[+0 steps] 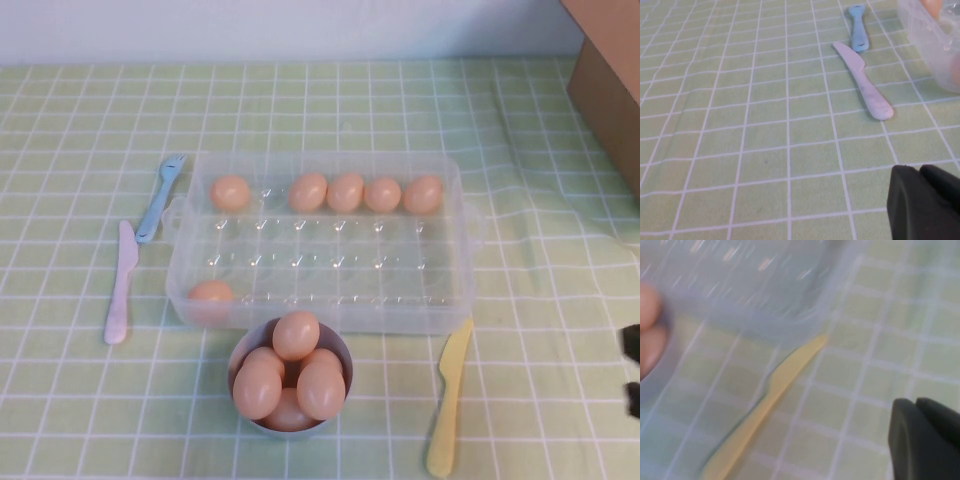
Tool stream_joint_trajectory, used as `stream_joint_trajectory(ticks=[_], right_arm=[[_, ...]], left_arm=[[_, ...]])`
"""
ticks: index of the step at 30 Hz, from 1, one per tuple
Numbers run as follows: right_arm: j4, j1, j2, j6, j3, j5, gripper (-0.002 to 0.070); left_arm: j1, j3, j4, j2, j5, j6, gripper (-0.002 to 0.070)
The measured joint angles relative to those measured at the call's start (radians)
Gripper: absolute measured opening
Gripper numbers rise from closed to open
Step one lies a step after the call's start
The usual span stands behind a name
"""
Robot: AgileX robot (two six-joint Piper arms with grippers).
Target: Take an egg out of the egg box
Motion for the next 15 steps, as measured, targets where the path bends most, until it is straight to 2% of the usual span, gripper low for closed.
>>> stream_joint_trajectory(ticks=[4,7,12,15], right_arm=[[-0.005,-0.174,-0.164,0.0,0.242,-0.306,-0.0017],[-0.012,-0.293,-0.307,0.0,0.389,-0.452,-0.0017],[-0.019,-0.425,-0.517,0.0,0.567,-0.531,-0.0017],[-0.019,-0.459,-0.618,0.0,0.59,-0.517,-0.0017]], left_arm=[[0.0,0.0,0.0,0.0,0.0,0.0,0.0],[0.0,0.0,0.0,0.0,0.0,0.0,-0.0001],[0.0,0.0,0.0,0.0,0.0,0.0,0.0],[0.0,0.0,0.0,0.0,0.0,0.0,0.0]])
